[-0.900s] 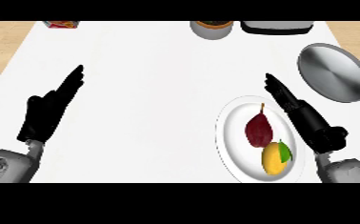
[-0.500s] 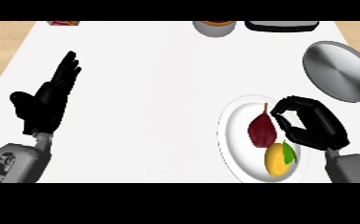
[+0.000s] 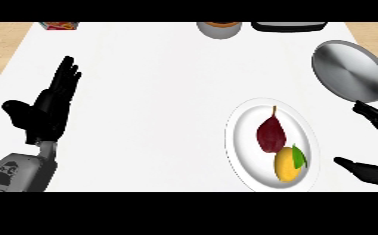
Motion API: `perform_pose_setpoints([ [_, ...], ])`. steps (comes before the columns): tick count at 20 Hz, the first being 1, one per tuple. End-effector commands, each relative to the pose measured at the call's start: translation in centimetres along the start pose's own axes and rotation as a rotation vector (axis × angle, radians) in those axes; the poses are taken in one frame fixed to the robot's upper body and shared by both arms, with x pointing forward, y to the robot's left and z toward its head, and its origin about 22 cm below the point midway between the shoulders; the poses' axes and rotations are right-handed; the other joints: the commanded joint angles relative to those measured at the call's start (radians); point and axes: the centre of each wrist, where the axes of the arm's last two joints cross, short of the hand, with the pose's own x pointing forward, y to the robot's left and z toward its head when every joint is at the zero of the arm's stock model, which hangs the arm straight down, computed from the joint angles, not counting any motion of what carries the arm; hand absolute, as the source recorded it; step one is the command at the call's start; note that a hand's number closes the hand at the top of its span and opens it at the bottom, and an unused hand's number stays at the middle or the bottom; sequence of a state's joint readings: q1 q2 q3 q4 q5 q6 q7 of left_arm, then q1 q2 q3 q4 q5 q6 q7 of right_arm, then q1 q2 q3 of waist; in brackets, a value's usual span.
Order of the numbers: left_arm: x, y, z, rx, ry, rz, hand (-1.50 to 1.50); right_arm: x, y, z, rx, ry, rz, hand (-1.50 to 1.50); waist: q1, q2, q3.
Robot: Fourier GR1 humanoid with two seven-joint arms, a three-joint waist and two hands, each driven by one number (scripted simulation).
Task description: Pick the pear from the plate and place it in the pan
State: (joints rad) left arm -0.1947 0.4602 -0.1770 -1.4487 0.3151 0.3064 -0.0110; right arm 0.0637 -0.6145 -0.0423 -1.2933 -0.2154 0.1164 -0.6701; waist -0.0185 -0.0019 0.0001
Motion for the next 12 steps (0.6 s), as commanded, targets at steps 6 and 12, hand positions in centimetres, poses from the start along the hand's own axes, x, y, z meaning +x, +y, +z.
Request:
perform_pose_setpoints([
  [6,-1.2,-0.9,0.4,-0.019,-0.004,0.008,0.0,9.3,-9.5,-3.4,0.263,0.11,0.339,-1.5,0.006,-0.002,-0.003],
  [12,0.1,-2.0,-1.7,-0.022,-0.024,0.008,0.0,14.5,-7.0,-6.9,0.239,0.107,0.365,-1.5,0.008,0.0,-0.001],
])
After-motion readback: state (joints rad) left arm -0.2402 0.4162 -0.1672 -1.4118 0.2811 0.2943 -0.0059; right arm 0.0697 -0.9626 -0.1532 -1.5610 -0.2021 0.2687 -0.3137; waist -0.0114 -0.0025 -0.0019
